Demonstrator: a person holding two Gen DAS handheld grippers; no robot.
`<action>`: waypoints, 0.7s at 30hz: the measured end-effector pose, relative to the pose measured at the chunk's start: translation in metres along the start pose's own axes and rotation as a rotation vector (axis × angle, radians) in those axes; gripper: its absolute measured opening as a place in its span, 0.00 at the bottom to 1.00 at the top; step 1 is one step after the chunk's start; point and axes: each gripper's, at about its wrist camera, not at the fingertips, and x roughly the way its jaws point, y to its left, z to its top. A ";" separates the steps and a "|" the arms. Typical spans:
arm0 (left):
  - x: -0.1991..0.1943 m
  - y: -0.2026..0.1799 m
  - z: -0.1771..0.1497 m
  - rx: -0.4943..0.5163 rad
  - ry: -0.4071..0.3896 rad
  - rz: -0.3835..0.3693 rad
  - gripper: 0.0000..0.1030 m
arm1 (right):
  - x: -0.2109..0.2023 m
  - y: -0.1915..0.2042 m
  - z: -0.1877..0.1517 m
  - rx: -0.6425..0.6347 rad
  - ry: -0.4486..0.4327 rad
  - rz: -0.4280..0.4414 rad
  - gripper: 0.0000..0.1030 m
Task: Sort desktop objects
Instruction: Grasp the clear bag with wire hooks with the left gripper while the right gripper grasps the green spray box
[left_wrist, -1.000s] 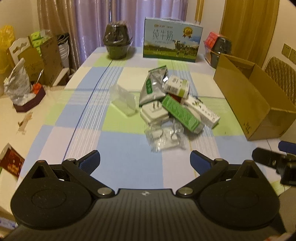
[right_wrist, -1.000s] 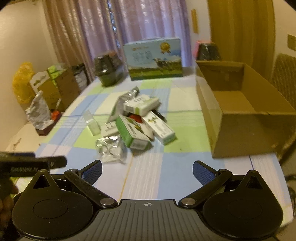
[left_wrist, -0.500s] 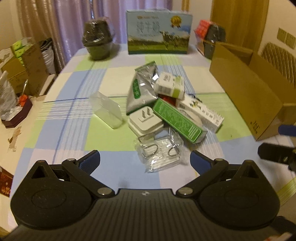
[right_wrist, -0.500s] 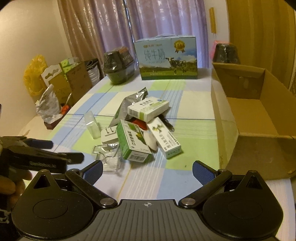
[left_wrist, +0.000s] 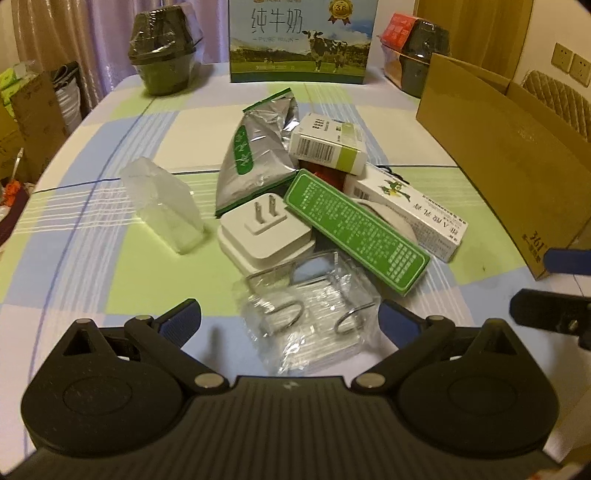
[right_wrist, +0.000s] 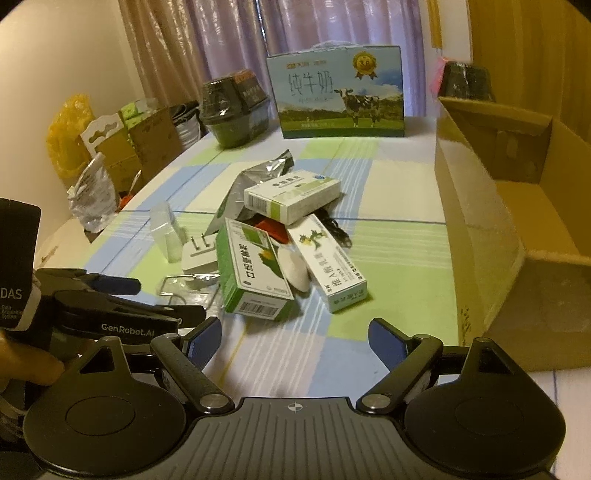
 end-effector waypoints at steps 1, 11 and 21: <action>0.003 0.000 0.001 -0.002 0.002 -0.003 0.96 | 0.002 -0.002 0.000 0.005 0.006 0.002 0.82; 0.017 0.000 -0.002 -0.026 -0.001 -0.019 0.76 | 0.021 -0.001 0.001 -0.008 0.038 0.041 0.82; 0.006 0.023 -0.008 0.028 -0.022 0.009 0.60 | 0.051 0.007 0.019 0.025 0.046 0.125 0.76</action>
